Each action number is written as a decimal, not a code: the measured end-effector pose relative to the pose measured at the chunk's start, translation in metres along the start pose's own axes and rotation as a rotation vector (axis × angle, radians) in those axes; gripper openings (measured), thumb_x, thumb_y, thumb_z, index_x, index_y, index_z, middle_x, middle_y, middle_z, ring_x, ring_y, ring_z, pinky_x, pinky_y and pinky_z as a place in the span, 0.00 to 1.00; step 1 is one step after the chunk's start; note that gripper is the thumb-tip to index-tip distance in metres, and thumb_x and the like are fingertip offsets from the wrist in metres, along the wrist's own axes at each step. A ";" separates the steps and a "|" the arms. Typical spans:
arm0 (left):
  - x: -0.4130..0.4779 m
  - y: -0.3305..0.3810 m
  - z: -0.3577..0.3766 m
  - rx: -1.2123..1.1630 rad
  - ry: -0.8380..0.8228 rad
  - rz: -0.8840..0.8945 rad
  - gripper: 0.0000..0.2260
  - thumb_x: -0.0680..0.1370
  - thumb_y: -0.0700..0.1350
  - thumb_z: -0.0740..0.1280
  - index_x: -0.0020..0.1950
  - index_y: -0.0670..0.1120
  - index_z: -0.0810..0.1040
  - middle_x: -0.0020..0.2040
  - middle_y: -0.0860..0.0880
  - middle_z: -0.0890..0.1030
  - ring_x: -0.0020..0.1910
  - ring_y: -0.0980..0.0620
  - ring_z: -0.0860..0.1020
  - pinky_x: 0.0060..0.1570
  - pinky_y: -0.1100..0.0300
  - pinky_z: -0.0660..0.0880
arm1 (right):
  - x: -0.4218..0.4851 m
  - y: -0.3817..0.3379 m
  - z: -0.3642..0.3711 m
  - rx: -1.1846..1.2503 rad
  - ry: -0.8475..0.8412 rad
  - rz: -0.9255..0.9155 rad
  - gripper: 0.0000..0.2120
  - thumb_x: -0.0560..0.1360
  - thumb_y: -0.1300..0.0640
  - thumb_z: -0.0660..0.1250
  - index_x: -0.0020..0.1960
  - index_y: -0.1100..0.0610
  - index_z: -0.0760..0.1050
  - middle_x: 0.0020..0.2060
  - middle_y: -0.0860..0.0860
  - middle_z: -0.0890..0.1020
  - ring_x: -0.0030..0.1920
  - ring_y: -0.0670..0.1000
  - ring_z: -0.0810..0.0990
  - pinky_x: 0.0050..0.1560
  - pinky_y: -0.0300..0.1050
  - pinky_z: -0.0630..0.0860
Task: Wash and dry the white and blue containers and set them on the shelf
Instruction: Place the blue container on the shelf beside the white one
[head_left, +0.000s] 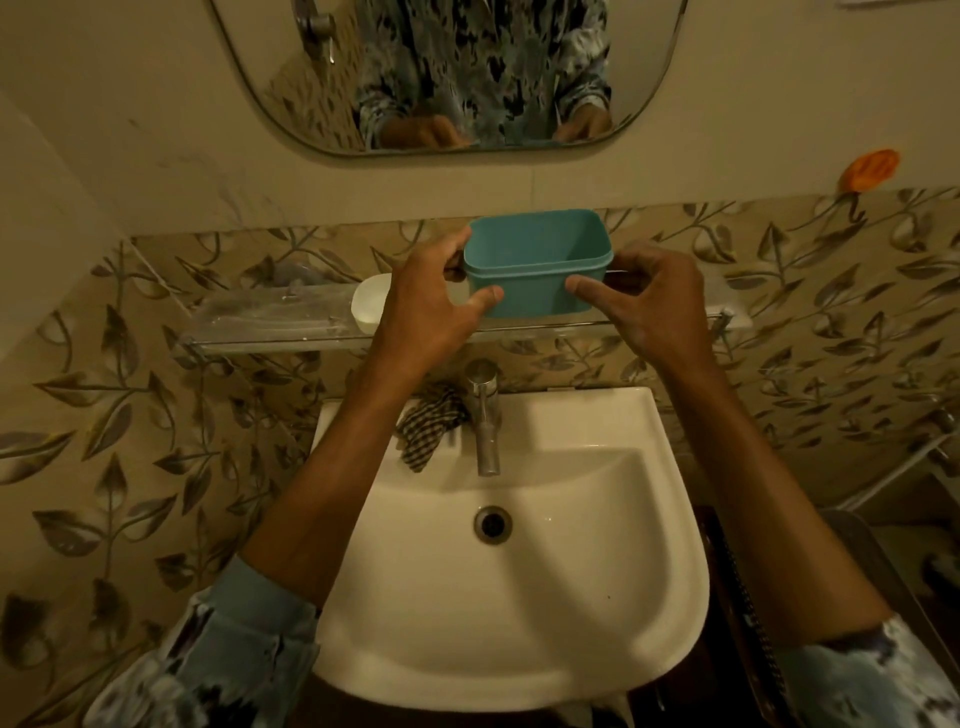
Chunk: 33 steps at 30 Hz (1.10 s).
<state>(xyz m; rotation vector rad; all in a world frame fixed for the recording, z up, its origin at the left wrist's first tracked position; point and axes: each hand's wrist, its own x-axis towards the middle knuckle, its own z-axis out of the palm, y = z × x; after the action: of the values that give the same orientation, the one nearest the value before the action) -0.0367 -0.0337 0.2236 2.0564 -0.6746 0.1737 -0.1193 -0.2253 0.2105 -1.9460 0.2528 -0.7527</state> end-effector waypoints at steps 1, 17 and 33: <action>-0.001 -0.003 0.000 0.022 -0.017 0.007 0.29 0.70 0.45 0.74 0.70 0.49 0.70 0.61 0.52 0.79 0.55 0.59 0.77 0.48 0.77 0.72 | 0.000 0.002 0.000 -0.021 -0.018 0.006 0.20 0.69 0.55 0.77 0.57 0.62 0.80 0.49 0.52 0.84 0.47 0.44 0.84 0.44 0.35 0.81; -0.003 -0.012 0.006 0.254 -0.059 -0.028 0.30 0.71 0.49 0.73 0.72 0.48 0.68 0.63 0.49 0.78 0.59 0.49 0.75 0.62 0.43 0.69 | -0.004 0.016 0.004 -0.160 -0.077 -0.016 0.21 0.69 0.59 0.76 0.60 0.61 0.79 0.52 0.54 0.85 0.43 0.40 0.81 0.40 0.25 0.76; -0.108 -0.149 0.045 0.303 -0.109 -0.292 0.05 0.75 0.42 0.66 0.49 0.47 0.78 0.46 0.47 0.82 0.45 0.48 0.80 0.46 0.51 0.79 | -0.144 0.085 -0.018 -0.157 -0.003 0.028 0.15 0.69 0.67 0.74 0.55 0.63 0.79 0.60 0.57 0.75 0.55 0.54 0.80 0.52 0.41 0.81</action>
<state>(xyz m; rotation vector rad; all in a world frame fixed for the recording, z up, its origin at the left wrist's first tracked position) -0.0547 0.0335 0.0477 2.4436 -0.4233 -0.0070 -0.2314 -0.2109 0.0859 -2.0870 0.3460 -0.7302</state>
